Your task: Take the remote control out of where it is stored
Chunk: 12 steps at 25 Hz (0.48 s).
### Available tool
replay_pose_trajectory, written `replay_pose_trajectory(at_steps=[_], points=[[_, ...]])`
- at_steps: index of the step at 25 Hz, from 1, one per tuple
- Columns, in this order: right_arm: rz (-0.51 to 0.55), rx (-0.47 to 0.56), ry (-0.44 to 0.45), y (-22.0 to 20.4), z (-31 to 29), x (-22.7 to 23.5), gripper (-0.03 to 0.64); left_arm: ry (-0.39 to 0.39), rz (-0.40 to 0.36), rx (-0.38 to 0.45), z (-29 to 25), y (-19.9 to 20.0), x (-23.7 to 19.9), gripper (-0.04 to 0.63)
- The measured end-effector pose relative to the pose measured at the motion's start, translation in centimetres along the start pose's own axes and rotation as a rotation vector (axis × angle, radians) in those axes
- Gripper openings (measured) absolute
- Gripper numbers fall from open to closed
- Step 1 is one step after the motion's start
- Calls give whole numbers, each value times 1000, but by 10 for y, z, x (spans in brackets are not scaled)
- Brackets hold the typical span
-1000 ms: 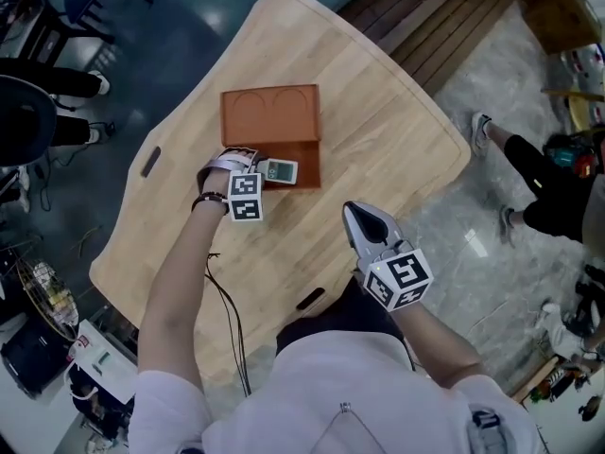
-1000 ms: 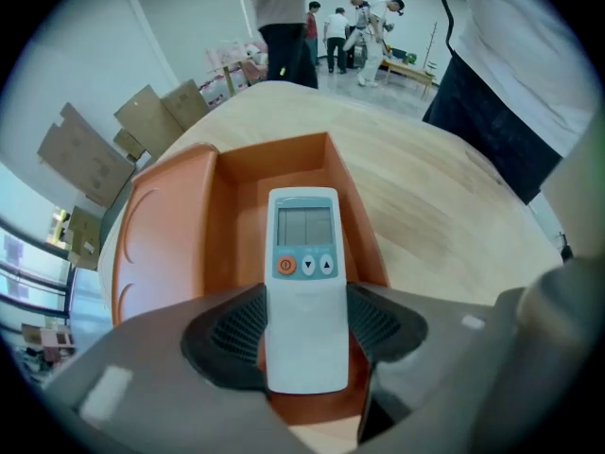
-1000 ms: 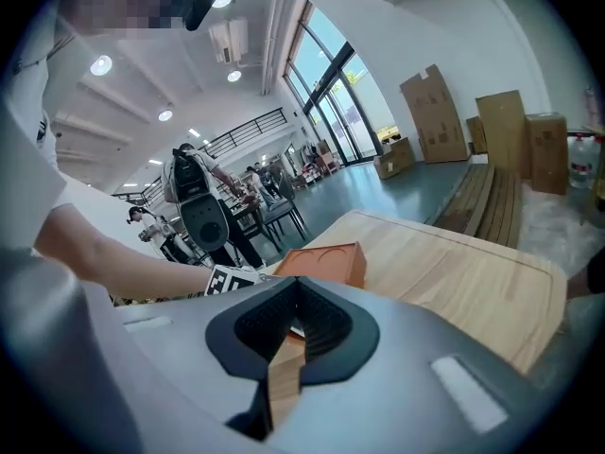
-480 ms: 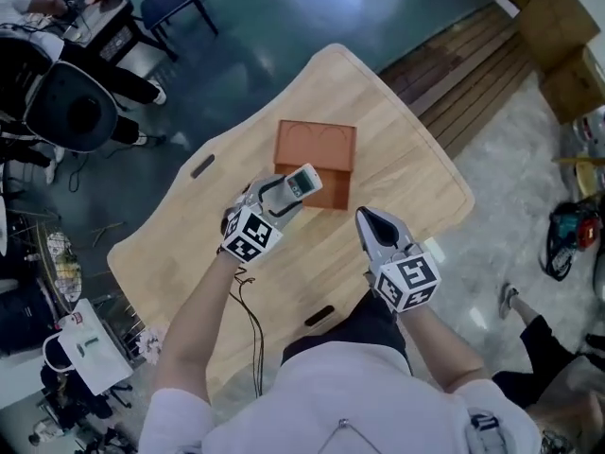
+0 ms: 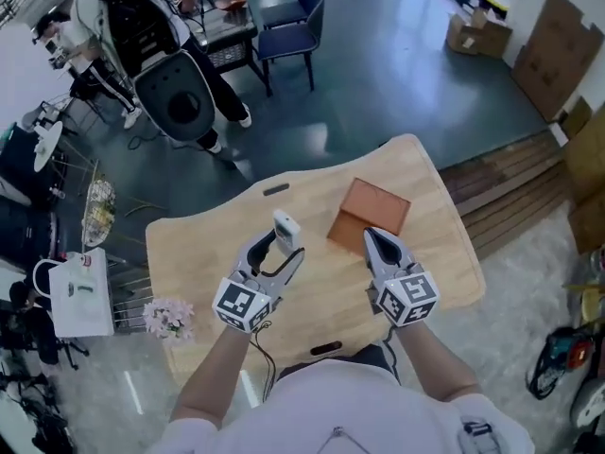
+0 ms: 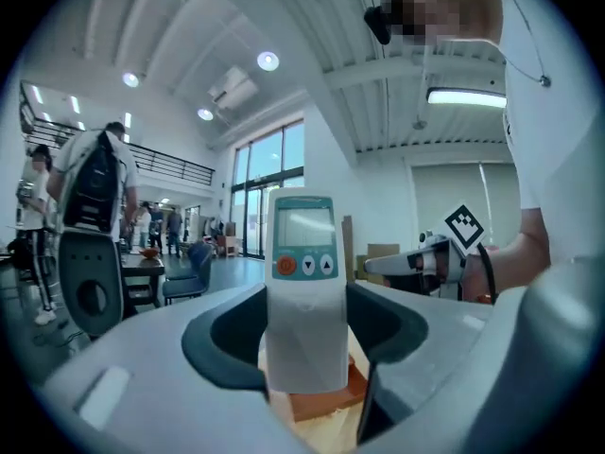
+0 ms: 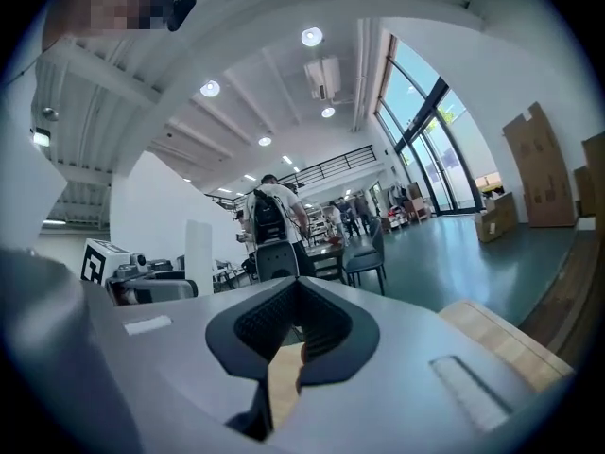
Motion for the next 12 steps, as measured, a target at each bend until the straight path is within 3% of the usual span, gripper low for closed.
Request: replay_pose_trajectory(at_steps=[7,12], points=[[79,-9,142,21,-35,-68,28,283,57,74,78,28,-37,273],[119,-18,164,19,-40,-89,28,387,91,97,109,30,-49,273]])
Point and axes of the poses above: the fingertips, and each gripper's own axes: z backward along the fingers, x to its right, y out of its top, the point moved 3 cm from there along z, backward along the fingers, and after that the axes turned 15 degrees about -z, right-handed, at the moved point
